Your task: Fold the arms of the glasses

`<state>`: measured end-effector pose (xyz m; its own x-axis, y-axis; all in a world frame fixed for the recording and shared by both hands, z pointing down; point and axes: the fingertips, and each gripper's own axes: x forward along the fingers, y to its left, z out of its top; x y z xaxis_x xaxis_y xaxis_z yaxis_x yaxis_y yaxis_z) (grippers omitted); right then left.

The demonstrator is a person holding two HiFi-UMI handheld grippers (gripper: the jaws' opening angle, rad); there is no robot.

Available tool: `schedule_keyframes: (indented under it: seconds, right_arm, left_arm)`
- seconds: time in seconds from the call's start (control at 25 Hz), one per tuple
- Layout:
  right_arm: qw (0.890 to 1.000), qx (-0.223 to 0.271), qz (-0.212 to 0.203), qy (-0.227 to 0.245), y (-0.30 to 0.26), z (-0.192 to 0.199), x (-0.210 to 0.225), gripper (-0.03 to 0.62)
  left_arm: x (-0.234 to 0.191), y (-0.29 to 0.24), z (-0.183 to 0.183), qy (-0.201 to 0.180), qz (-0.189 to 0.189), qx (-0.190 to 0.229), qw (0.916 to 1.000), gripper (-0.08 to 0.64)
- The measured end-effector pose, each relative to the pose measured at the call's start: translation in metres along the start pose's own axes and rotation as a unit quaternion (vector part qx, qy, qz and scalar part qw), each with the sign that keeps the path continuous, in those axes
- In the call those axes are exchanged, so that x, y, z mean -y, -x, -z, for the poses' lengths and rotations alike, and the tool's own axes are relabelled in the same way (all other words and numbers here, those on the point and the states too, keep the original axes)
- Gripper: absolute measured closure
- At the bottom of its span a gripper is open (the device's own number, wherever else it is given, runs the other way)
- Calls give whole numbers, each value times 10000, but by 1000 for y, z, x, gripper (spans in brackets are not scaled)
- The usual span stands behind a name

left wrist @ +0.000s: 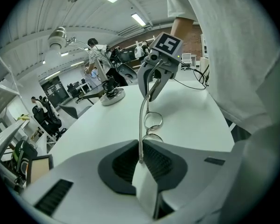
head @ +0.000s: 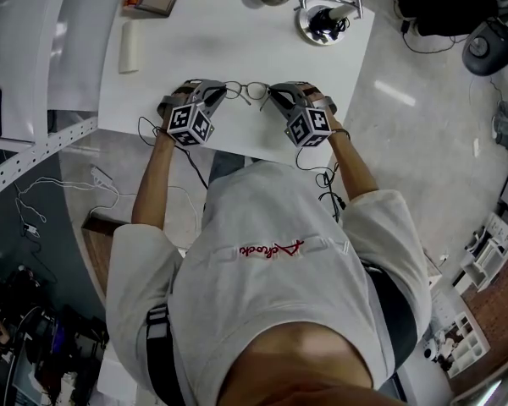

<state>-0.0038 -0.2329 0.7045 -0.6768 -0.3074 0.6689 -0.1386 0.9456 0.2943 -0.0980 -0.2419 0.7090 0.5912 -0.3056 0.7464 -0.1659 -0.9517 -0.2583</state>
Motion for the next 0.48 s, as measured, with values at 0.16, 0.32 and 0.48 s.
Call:
schedule_keyframes:
  seconds: [0.16,0.32,0.48]
  right_arm:
    - [10000,-3,-49,-57,1,2,-1,540]
    - [9999,0,-62,-101,1,2,1,540]
    - [9999,-24,-88,-91,0,2,1,540]
  left_arm:
    - [0,-14,-6,-107,218,-56,9997,508]
    - [3,-23,-6,-266,426,-175,9986,508]
    - [9,-32,-5,-338,670,-339,9966,508]
